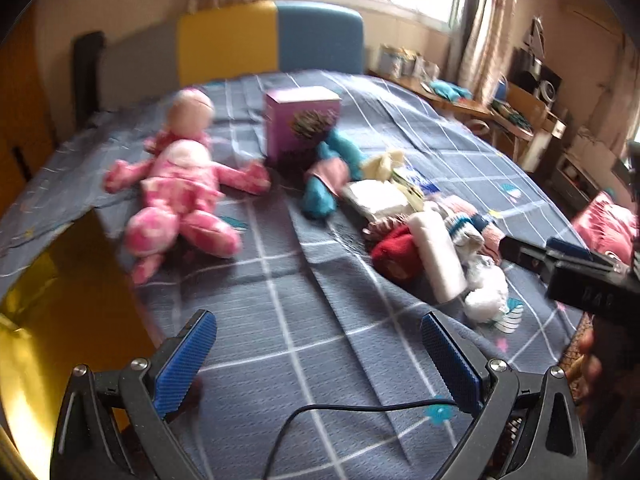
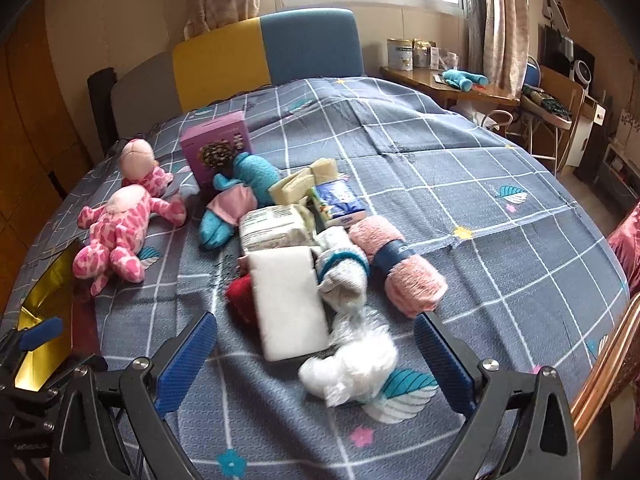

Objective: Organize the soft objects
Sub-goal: 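Reach the left gripper down and grasp the white foam block, then drop the white block in the gold tray while the right gripper grasps the red sock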

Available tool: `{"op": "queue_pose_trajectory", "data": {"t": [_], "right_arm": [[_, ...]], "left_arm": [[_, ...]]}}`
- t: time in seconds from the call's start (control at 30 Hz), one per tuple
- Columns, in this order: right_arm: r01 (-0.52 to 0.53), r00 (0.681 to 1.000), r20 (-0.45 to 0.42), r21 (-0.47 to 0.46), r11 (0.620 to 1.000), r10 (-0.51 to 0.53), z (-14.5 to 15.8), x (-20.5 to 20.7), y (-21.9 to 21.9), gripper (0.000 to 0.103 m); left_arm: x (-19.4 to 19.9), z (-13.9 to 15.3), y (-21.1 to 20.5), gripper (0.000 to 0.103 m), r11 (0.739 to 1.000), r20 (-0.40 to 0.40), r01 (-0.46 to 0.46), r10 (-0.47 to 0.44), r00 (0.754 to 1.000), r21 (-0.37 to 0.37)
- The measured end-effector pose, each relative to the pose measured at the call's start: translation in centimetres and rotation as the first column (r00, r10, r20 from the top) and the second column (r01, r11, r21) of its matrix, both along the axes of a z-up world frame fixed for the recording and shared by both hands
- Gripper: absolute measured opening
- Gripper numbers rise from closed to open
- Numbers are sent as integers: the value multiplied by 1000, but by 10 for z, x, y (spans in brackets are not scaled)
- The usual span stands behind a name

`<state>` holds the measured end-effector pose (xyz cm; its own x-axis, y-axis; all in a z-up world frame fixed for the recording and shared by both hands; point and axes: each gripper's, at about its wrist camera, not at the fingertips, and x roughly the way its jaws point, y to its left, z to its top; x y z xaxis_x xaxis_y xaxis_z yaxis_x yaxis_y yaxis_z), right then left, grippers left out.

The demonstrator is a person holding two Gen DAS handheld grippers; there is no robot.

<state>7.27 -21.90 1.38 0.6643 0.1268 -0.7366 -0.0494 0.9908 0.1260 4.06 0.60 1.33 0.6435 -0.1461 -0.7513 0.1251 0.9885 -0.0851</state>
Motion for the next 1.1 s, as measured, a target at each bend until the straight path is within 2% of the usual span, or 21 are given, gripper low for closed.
{"op": "queue_pose_trajectory", "data": {"t": [0.07,0.17,0.23,0.33,0.4,0.43,0.53,0.67,0.7,0.73,0.77,0.83,0.97,1.1], "right_arm": [[20,1000,5,6,1000,-20,1,7,-12,101],[59,998,29,43,997,-60,3,12,-31,101],[94,994,44,82,992,-98,3,14,-46,101],[146,987,37,164,976,-154,-4,14,-67,101],[141,986,47,250,958,-157,-2,14,-76,101],[143,985,57,256,956,-163,-2,13,-77,101],[127,986,71,278,952,-152,-2,12,-75,101],[113,985,93,290,950,-145,0,9,-76,101],[116,985,91,299,947,-149,-1,10,-77,101],[121,984,88,309,943,-155,-1,10,-79,101],[125,983,86,316,940,-160,-2,11,-80,101],[129,983,84,324,937,-164,-3,11,-82,101],[127,983,85,324,937,-163,-3,12,-83,98],[113,987,72,295,949,-140,-4,14,-76,97]], "left_arm": [[13,-4,-5,102,1000,-40,23,-23,999,-15],[36,-10,-14,94,997,-83,58,-61,995,-41],[47,-11,-21,85,993,-103,90,-98,990,-71],[64,-11,-37,81,985,-124,137,-150,981,-103],[73,-12,-53,79,980,-130,165,-179,975,-112],[77,-12,-60,72,978,-132,176,-190,973,-111],[89,-19,-85,61,972,-152,208,-223,963,-108],[106,-41,-107,59,970,-208,208,-231,950,-127],[109,-46,-109,50,970,-216,203,-229,949,-137],[109,-49,-111,35,969,-221,200,-229,948,-144],[110,-53,-114,28,970,-224,197,-225,948,-143],[110,-56,-115,22,970,-216,200,-227,950,-141],[99,-45,-103,20,959,-153,193,-226,962,-207],[81,-22,-82,20,956,-94,191,-216,972,-221]]}}
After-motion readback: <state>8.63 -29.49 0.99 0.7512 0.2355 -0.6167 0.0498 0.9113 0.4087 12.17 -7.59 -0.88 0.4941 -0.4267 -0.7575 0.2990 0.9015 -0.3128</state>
